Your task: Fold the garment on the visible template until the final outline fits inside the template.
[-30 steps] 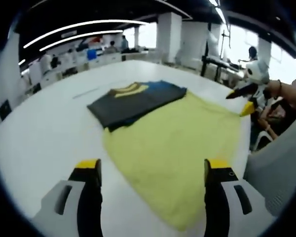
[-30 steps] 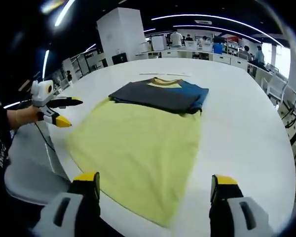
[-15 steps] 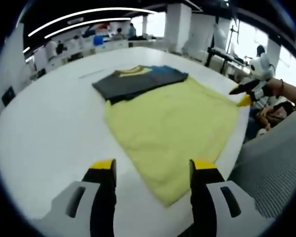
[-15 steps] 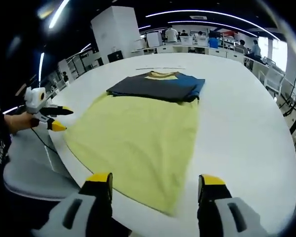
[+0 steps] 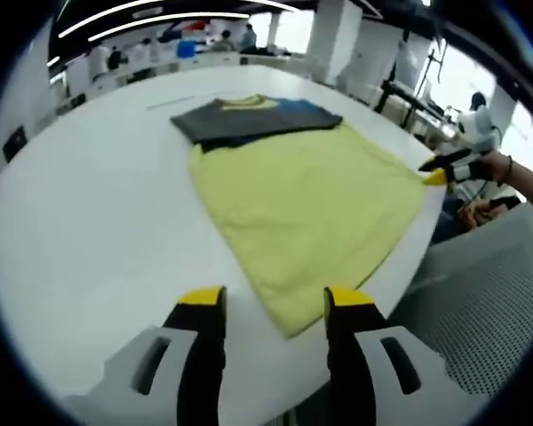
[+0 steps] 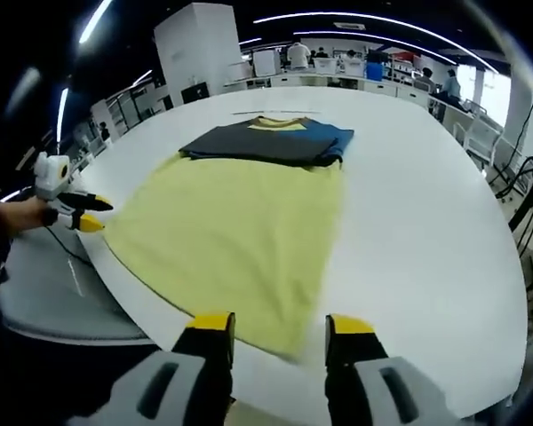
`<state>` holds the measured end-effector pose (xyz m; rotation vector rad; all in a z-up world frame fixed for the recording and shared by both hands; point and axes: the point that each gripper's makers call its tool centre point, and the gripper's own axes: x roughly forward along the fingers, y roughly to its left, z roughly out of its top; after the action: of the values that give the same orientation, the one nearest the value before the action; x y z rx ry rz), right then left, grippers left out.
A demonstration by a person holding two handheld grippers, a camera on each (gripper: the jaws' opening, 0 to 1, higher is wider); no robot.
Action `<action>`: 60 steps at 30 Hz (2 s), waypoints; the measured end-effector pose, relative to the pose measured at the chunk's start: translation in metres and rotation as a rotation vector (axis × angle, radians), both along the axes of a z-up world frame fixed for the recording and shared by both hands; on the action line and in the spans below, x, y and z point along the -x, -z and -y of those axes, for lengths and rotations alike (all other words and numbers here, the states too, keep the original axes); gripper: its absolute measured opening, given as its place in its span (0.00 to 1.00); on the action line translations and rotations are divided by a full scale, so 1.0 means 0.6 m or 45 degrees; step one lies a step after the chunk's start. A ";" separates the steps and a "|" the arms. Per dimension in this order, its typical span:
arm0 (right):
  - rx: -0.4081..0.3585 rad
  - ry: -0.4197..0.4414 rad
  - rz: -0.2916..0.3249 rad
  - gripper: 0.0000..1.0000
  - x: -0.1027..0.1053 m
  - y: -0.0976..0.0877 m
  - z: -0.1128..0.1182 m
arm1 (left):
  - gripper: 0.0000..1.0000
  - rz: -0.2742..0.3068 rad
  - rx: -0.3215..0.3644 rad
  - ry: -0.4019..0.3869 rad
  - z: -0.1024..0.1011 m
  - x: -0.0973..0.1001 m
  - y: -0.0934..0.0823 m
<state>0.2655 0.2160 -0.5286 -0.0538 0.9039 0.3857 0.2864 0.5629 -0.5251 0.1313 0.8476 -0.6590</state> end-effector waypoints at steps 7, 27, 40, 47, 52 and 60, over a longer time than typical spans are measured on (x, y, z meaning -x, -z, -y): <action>-0.007 0.054 -0.021 0.21 0.009 0.007 0.008 | 0.27 -0.041 -0.027 -0.028 -0.003 0.014 0.009; -0.032 0.111 -0.016 0.05 0.007 0.016 0.002 | 0.05 -0.171 -0.041 -0.220 -0.009 0.024 0.023; -0.044 0.109 -0.008 0.00 0.005 0.016 0.004 | 0.01 -0.157 -0.090 -0.173 -0.005 0.025 0.021; -0.063 0.118 -0.007 0.00 0.009 0.012 0.006 | 0.00 -0.117 -0.142 -0.094 -0.004 0.029 0.009; -0.071 0.110 -0.020 0.00 0.018 0.013 0.005 | 0.00 -0.168 -0.184 -0.055 -0.009 0.041 0.014; -0.081 0.102 -0.016 0.00 0.028 0.013 0.003 | 0.00 -0.162 -0.207 -0.031 -0.013 0.053 0.013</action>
<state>0.2485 0.2143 -0.5364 0.0429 0.9027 0.3402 0.2547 0.5706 -0.5327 0.2270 1.0242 -0.5798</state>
